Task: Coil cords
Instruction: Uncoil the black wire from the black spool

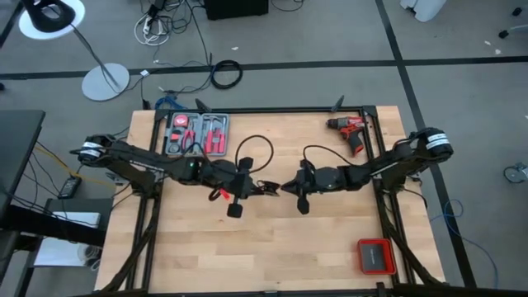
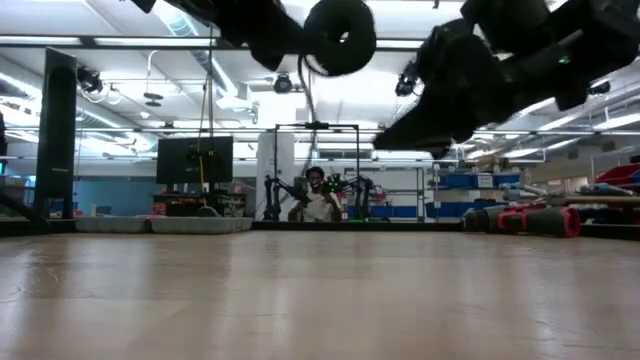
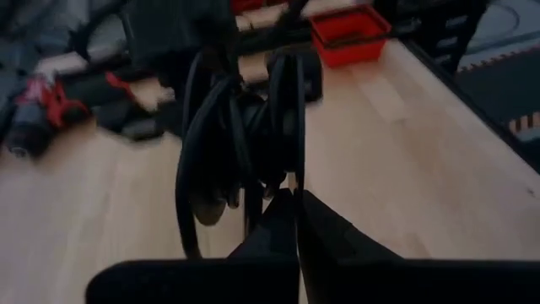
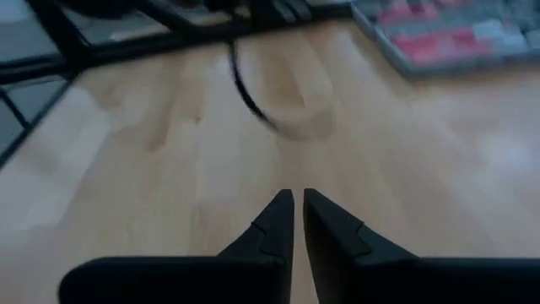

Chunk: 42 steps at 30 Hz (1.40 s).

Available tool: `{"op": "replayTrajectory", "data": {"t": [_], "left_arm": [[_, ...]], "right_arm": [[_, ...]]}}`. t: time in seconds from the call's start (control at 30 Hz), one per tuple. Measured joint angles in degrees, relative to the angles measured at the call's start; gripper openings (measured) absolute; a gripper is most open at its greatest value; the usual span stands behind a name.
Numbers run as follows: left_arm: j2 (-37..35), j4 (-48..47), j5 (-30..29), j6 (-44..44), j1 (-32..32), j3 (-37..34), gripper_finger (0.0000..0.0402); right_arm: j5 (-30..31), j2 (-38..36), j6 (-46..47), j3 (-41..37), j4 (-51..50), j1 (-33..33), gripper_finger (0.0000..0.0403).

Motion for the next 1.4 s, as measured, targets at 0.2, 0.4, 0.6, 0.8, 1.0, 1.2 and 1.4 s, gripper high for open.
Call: {"op": "replayTrajectory", "data": {"t": [0.2,0.4,0.6,0.8,1.0,1.2,1.4], "left_arm": [[-1.3,0.1,3.4,1.0,1.2,0.5,0.0],[-1.4,2.0,4.7,2.2,2.4,0.4,0.0],[-1.4,5.1,4.5,2.5,3.2,0.4,0.0],[-1.4,6.2,3.6,2.2,3.1,0.4,0.0],[-1.4,8.1,3.2,2.1,3.1,0.4,0.0],[-1.4,9.7,2.6,2.3,3.1,0.4,0.0],[-1.4,9.9,1.9,2.4,3.1,0.4,0.0]], "right_arm": [[-2.4,6.2,-2.5,0.7,10.0,-1.2,0.0079],[-5.9,8.4,-1.0,1.3,12.0,-1.9,0.0119],[-5.7,9.8,-4.2,5.1,11.9,-1.9,0.0139],[-3.5,9.6,-7.9,5.3,12.0,-1.9,0.0136],[-0.9,9.6,-9.8,5.3,11.3,-1.9,0.0135],[-0.6,9.7,-12.2,6.4,12.4,-1.9,0.0133],[-0.5,9.7,-13.9,7.9,12.3,-1.9,0.0131]]}}
